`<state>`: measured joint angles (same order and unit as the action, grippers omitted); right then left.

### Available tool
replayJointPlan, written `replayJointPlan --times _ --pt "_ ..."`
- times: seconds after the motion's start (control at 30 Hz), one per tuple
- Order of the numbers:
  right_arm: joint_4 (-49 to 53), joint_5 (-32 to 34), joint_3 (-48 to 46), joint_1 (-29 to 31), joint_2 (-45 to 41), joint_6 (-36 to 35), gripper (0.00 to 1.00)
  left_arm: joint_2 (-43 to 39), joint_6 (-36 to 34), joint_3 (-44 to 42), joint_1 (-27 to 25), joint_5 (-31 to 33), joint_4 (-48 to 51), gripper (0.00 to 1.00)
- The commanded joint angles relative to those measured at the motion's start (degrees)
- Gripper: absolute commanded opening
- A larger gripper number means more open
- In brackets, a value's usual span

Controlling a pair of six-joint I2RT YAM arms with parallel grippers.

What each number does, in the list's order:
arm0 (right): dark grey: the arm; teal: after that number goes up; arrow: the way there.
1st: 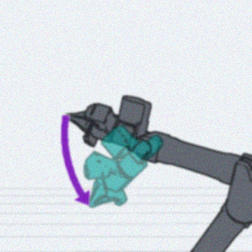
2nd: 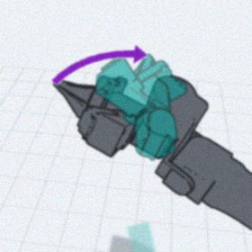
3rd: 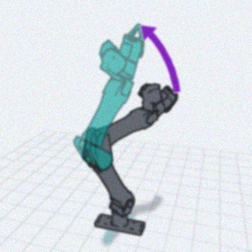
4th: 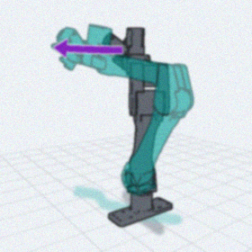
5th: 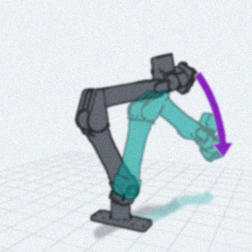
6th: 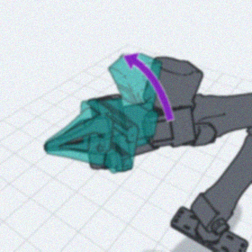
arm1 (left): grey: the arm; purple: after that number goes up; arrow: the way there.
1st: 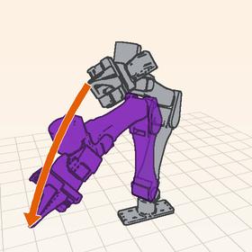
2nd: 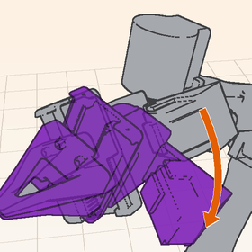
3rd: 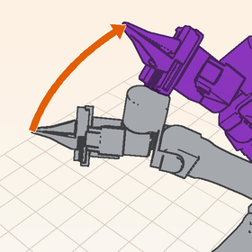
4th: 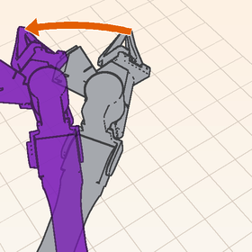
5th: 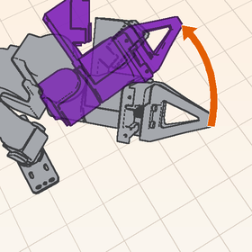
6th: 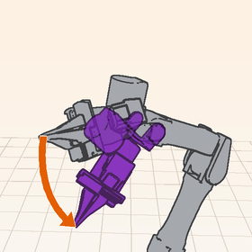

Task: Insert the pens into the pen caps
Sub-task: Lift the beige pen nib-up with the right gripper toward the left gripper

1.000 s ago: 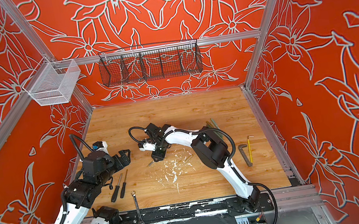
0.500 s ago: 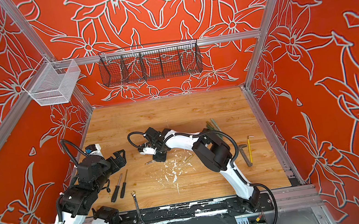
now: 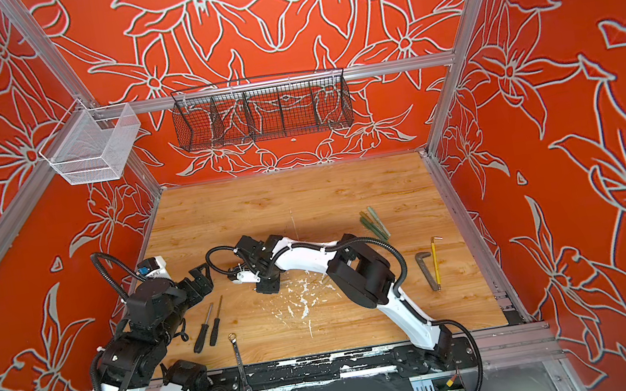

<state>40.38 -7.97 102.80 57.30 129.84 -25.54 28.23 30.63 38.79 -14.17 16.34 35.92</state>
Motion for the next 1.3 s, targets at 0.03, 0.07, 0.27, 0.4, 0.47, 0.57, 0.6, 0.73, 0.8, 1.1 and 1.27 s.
replayJointPlan --times 0.03,0.07,0.27,0.4,0.47,0.57,0.6,0.73,0.8,1.1,1.27 --pt "6.5 2.0 -2.0 0.7 6.2 1.5 0.14 0.2 -1.8 1.6 0.6 0.0 -0.6 0.97" --pt "6.2 2.1 -1.9 0.4 6.3 2.7 0.13 0.4 -2.4 1.5 0.6 -1.3 -1.4 0.97" --pt "2.3 -5.1 -3.2 -3.7 3.9 13.0 0.08 1.8 -3.5 0.4 0.6 -8.6 -5.6 0.97" --pt "-6.6 -11.0 -9.7 -7.4 -1.1 22.0 0.08 3.3 -3.9 -0.3 0.6 -13.4 -8.4 0.97" --pt "-12.0 -13.6 -13.8 -9.6 -4.4 27.1 0.08 3.9 -4.1 -1.0 0.6 -16.1 -10.7 0.97" --pt "-20.6 -16.8 -19.9 -13.0 -9.0 34.4 0.08 5.5 -4.1 -1.8 0.6 -20.6 -13.9 0.97" --pt "-22.8 -17.8 -21.6 -14.0 -10.3 36.4 0.08 6.2 -4.0 -2.0 0.6 -22.0 -14.8 0.97" --pt "-29.5 -18.3 -27.0 -17.9 -15.1 45.6 0.08 9.5 -3.7 -3.0 0.6 -28.6 -19.3 0.97" --pt "-33.2 -19.3 -29.7 -19.4 -17.5 49.5 0.08 11.5 -3.0 -3.8 0.6 -32.5 -21.9 0.97" --pt "-42.3 -21.8 -35.6 -21.5 -27.4 59.0 0.08 22.8 0.9 -8.0 -0.6 -48.4 -38.2 0.98" --pt "-54.0 -22.3 -42.0 -22.6 -31.5 69.3 0.08 27.1 1.1 -8.4 -2.7 -52.1 -45.1 1.00"
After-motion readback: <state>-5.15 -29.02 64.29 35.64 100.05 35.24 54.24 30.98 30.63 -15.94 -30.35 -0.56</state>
